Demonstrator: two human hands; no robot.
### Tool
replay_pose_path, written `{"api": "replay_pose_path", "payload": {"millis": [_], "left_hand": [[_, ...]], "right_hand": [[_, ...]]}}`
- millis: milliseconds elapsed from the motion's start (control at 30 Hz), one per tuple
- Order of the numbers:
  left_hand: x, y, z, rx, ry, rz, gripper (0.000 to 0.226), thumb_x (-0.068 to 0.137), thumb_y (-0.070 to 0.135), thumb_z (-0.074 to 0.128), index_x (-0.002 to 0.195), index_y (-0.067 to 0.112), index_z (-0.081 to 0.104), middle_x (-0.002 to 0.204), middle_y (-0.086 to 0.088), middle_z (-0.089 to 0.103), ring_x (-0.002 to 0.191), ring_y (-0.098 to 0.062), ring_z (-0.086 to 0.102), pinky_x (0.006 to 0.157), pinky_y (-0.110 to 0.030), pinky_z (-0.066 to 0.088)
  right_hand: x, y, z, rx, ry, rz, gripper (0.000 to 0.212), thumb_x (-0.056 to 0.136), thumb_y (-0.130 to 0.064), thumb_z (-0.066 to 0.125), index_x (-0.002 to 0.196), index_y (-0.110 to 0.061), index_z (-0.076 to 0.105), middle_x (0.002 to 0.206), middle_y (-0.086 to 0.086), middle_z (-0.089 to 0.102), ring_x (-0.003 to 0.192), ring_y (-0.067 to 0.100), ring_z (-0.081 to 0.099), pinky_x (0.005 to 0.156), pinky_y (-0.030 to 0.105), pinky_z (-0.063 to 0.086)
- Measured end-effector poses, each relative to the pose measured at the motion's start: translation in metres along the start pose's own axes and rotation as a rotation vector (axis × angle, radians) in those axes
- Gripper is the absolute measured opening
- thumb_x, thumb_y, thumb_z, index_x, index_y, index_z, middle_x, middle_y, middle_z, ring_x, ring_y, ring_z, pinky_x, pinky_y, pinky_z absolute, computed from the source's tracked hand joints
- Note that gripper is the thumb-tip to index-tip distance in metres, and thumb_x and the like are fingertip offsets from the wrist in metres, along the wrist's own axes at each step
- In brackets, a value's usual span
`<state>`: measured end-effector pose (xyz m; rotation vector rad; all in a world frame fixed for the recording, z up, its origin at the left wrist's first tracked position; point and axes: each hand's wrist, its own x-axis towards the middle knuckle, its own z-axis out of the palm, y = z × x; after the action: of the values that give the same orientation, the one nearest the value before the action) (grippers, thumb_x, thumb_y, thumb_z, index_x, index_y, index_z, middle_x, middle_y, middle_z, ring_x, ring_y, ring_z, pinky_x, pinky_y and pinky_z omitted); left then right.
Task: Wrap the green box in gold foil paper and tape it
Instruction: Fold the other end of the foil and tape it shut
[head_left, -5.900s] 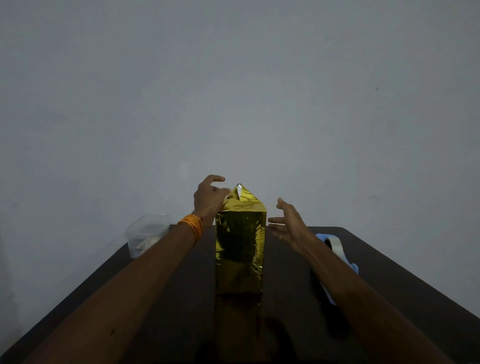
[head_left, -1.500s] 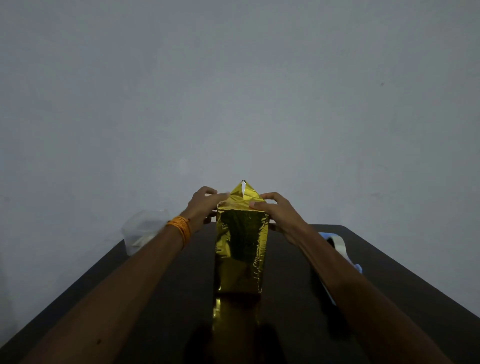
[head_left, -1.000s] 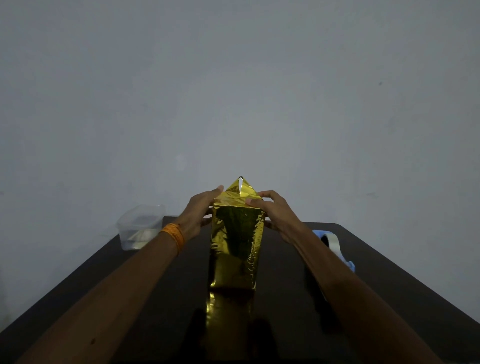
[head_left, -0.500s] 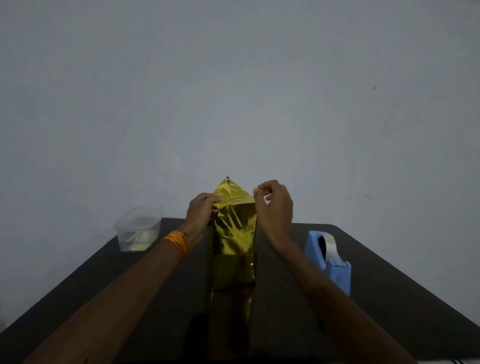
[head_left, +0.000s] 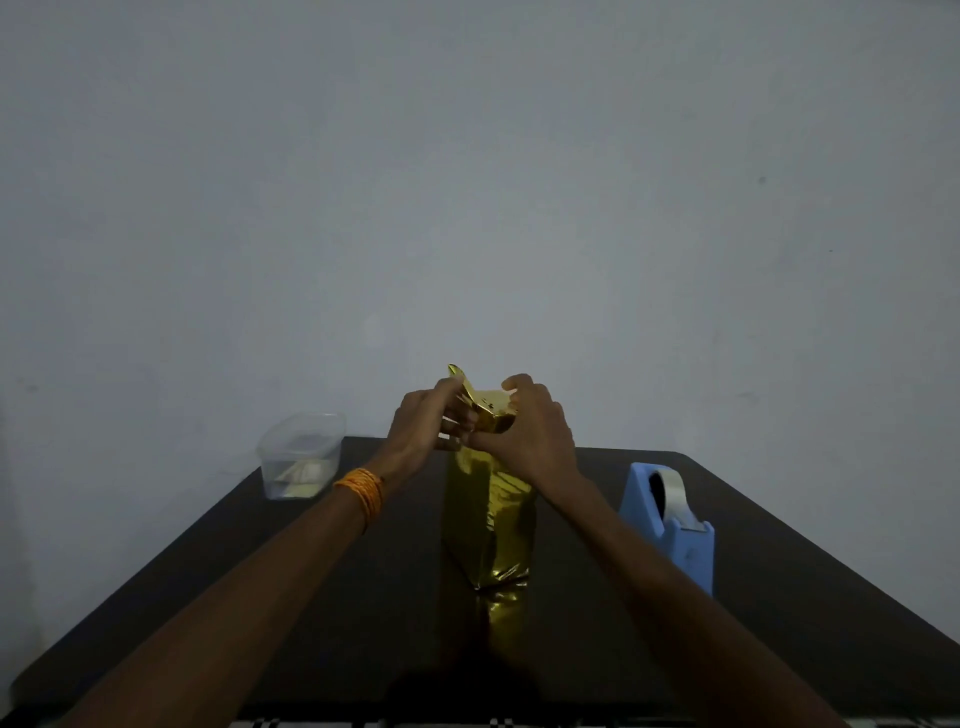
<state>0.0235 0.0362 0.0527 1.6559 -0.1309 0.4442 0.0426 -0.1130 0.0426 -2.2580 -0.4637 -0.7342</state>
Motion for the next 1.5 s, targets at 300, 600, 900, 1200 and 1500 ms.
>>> {"api": "replay_pose_path", "payload": {"millis": [300,600,900,1200,1500], "left_hand": [[0.013,-0.013,-0.024,0.077,0.172,0.214,0.02,0.077,0.019,0.058,0.096,0.018,0.063,0.09,-0.003,0.065,0.085,-0.02,0.063,0.072,-0.038,0.052],[0.015,-0.027,-0.02,0.091,-0.175,0.25,0.026,0.084,0.016,0.075,0.103,0.033,0.072,0.112,0.009,0.066,0.102,-0.017,0.067,0.075,-0.024,0.055],[0.013,-0.025,-0.015,0.229,-0.092,0.456,0.014,0.084,0.02,0.076,0.093,0.03,0.075,0.094,0.028,0.069,0.095,0.002,0.063,0.08,-0.028,0.05],[0.026,-0.02,-0.021,0.17,-0.028,0.369,0.008,0.082,0.025,0.078,0.089,0.021,0.078,0.102,0.003,0.074,0.106,-0.013,0.065,0.099,-0.038,0.05],[0.023,-0.015,-0.009,0.038,-0.024,0.301,0.014,0.091,0.017,0.068,0.096,0.006,0.075,0.089,-0.003,0.072,0.087,-0.009,0.066,0.075,-0.019,0.052]], "right_hand": [[0.016,0.035,-0.02,0.568,-0.245,-0.036,0.072,0.063,-0.004,0.091,0.122,-0.016,0.052,0.125,0.003,0.061,0.114,0.021,0.062,0.087,0.03,0.056],[0.027,0.058,-0.025,0.428,-0.181,-0.076,0.068,0.061,-0.03,0.094,0.117,-0.035,0.058,0.131,-0.007,0.053,0.116,0.014,0.057,0.087,0.036,0.056],[0.015,0.065,-0.023,0.521,-0.177,-0.101,0.037,0.076,-0.024,0.086,0.106,-0.022,0.065,0.11,-0.006,0.068,0.1,0.013,0.067,0.083,0.025,0.056],[0.027,0.054,-0.026,0.686,-0.076,-0.08,0.008,0.091,-0.015,0.071,0.089,-0.009,0.075,0.089,0.012,0.073,0.086,0.02,0.069,0.091,0.039,0.052],[0.03,0.048,-0.027,0.727,-0.076,-0.044,0.012,0.092,-0.013,0.068,0.094,-0.003,0.073,0.086,0.007,0.071,0.08,0.01,0.066,0.073,0.018,0.05]]}}
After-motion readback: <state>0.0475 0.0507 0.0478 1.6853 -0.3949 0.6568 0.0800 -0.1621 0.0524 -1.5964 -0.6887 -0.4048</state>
